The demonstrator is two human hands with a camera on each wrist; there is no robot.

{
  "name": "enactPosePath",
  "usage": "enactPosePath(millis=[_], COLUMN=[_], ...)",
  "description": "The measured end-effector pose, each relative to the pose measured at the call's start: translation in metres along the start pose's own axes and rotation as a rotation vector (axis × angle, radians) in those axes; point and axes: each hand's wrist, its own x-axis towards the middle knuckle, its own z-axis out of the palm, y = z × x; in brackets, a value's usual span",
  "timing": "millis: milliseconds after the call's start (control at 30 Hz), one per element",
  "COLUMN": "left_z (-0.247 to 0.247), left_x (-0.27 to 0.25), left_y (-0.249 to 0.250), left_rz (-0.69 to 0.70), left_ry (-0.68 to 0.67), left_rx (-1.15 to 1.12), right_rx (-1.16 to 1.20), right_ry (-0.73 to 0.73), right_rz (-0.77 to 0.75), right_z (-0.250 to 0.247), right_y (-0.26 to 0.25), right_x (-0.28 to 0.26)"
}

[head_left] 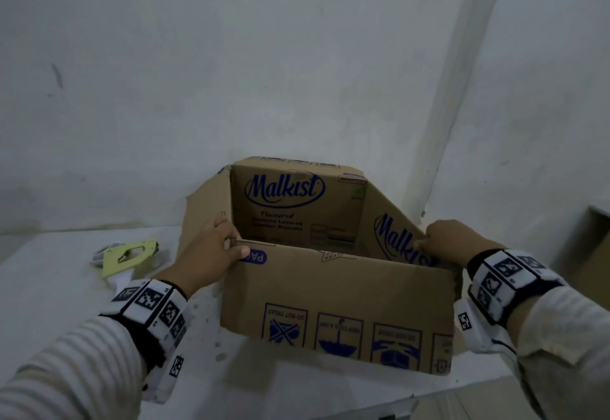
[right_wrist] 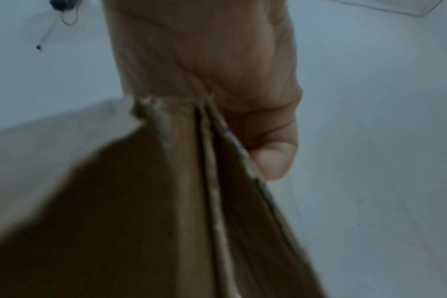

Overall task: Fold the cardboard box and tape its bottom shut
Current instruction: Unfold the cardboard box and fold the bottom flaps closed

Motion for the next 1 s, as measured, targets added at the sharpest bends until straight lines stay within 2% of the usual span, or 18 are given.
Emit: enactPosePath(millis=[100, 200, 433, 733, 1000], left_z=[0.001, 0.008, 0.015, 0.028, 0.036], left_x=[-0.003, -0.008, -0.013, -0.034, -0.045], left_y=[0.000, 0.002, 0.000, 0.015, 0.022], left_rz=[-0.002, -0.021, -0.069, -0.183, -0.213], left_ry=[-0.040, -0.077, 0.077, 0.186, 0.261], left_rx=[0.012, -0.019, -0.097, -0.156, -0.145], right_rx=[0.026, 0.088, 0.326, 0.428, 0.517], right_ry=[-0.022, 0.121, 0.288, 0.219, 0.271], right_rz=[-0.021, 0.021, 0.079, -0.037, -0.096], right_z=[0.009, 0.017, 0.021, 0.020, 0.019], right_y=[0.000, 0.000, -0.003, 0.002, 0.006], right_x=[-0.012, -0.016, -0.002, 0.014, 0.014])
